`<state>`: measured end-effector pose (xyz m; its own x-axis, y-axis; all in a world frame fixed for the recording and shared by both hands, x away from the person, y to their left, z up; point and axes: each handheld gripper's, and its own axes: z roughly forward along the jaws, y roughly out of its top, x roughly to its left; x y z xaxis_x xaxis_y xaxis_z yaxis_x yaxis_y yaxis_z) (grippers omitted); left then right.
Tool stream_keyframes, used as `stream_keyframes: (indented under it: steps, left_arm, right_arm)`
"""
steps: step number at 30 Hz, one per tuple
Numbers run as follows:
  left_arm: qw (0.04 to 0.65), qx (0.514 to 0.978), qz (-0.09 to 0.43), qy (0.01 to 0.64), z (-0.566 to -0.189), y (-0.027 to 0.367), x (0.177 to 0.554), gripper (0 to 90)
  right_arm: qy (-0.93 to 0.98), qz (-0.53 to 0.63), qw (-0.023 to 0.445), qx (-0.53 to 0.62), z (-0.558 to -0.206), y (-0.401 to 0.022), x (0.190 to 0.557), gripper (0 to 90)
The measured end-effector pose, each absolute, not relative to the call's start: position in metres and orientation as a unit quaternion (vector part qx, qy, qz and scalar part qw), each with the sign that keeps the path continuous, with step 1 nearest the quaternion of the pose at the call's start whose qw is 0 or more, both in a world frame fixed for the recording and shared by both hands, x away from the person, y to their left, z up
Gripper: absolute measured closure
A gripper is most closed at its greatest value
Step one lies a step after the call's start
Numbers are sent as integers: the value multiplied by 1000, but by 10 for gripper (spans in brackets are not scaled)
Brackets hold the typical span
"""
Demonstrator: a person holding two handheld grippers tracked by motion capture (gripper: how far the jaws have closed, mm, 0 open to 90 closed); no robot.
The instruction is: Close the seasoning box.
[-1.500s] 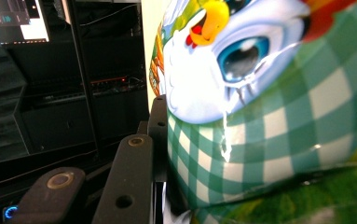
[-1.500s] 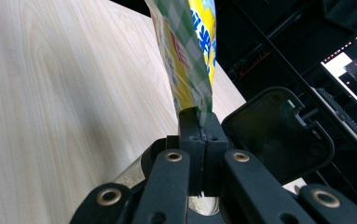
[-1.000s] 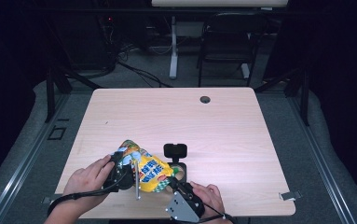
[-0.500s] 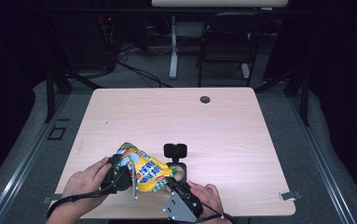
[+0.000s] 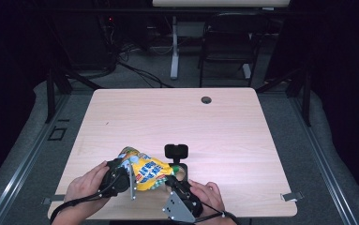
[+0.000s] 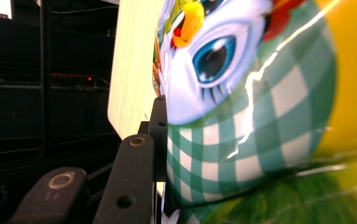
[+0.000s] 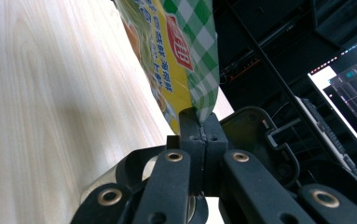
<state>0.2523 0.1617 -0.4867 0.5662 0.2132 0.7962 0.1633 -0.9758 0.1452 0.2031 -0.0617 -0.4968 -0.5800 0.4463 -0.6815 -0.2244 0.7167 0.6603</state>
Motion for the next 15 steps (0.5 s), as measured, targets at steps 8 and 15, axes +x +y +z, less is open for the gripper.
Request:
stream_keyframes:
  steps: [8,15]
  left_arm:
    - [44,888,441,122,-490,164,253,720]
    - [55,888,438,130,-491,164,254,720]
  right_arm:
    - [805,369,461,64,-494,-60,204,900]
    - [802,371,463,64,-493,-61,206,900]
